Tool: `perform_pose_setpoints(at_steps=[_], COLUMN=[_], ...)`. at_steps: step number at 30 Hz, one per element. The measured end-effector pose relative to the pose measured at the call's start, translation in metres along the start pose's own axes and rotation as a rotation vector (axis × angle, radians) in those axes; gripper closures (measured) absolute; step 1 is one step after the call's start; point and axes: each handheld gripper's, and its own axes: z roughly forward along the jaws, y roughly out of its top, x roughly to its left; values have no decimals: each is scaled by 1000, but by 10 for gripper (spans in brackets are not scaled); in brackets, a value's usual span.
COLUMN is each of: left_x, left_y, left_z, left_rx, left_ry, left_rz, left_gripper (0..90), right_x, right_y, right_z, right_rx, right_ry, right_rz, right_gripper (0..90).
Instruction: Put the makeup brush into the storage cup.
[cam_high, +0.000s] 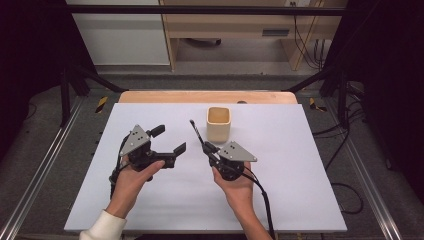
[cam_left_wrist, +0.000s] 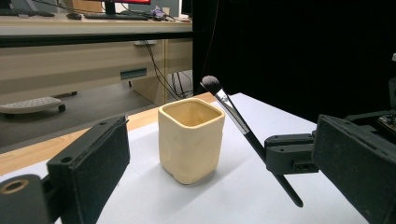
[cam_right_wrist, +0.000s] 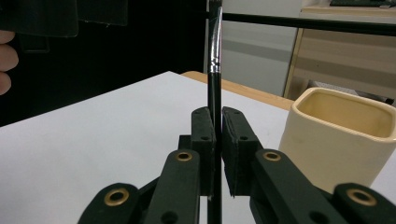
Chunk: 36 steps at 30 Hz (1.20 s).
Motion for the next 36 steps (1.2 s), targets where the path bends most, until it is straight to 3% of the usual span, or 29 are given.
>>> perform_pose_setpoints(at_steps=[8, 16, 23, 24, 27, 36], left_x=[-2, -2, -2, -2, 0, 8], left_y=[-2, -2, -5, -5, -6, -9], left_z=[2, 3, 8, 8, 10, 10], left_rx=[6, 8, 26, 32, 36, 44], left_ry=[-4, -16, -54, -56, -66, -84], left_rz=[-2, -45, -99, -103, -131, -187], left_gripper=[43, 93, 242, 309, 376, 527], right_x=[2, 10, 18, 22, 27, 34], right_y=[-1, -2, -2, -3, -3, -3], right_z=[0, 0, 1, 2, 3, 5], right_rx=[-8, -29, -43, -45, -46, -45], right_ry=[-4, 4, 15, 23, 29, 45], right_rz=[-6, -19, -35, -46, -58, -66], right_gripper=[838, 838, 838, 838, 838, 838])
